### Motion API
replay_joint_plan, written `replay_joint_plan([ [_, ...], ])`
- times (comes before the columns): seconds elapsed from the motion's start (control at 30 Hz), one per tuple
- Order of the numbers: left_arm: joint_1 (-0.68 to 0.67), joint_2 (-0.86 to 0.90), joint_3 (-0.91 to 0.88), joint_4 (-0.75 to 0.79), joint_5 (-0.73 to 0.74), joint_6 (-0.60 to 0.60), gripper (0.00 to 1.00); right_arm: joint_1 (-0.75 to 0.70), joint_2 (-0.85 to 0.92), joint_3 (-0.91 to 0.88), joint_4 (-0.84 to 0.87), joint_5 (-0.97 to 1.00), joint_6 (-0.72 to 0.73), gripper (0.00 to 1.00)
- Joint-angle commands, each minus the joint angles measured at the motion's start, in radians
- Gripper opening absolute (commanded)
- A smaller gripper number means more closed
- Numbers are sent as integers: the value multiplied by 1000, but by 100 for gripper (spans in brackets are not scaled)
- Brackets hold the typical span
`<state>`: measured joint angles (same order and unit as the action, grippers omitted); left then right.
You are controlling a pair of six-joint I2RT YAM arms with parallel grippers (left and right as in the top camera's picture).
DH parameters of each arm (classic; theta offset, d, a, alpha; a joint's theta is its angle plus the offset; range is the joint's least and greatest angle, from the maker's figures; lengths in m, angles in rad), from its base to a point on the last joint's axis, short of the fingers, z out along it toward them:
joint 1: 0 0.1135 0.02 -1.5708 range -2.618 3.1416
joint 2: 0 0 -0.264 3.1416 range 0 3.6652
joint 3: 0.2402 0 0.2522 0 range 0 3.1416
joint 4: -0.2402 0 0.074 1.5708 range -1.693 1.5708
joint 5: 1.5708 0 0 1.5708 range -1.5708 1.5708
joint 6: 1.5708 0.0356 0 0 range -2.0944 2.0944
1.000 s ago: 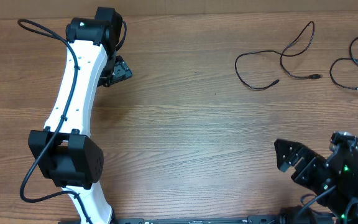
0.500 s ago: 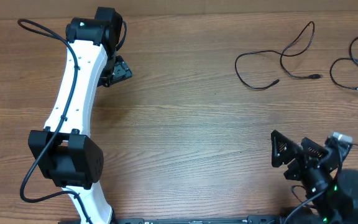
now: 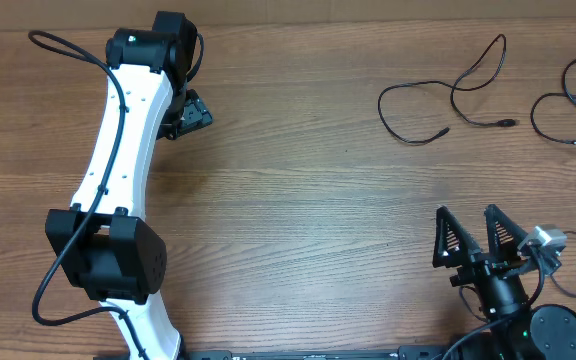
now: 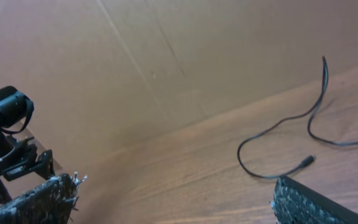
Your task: Untangle cables
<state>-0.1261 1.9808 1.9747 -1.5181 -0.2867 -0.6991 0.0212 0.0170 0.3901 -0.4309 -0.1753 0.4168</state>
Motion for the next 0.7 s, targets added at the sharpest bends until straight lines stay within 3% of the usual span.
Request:
replay_joint_plan([
  [0.0, 2, -2, -5, 2, 3, 11, 99, 6, -14, -43, 49, 10, -7, 100],
  [0.47, 2, -2, -5, 2, 3, 12, 99, 6, -14, -214, 344, 11, -7, 100],
  [0.67, 2, -2, -5, 2, 3, 11, 99, 6, -14, -269, 383, 11, -7, 100],
])
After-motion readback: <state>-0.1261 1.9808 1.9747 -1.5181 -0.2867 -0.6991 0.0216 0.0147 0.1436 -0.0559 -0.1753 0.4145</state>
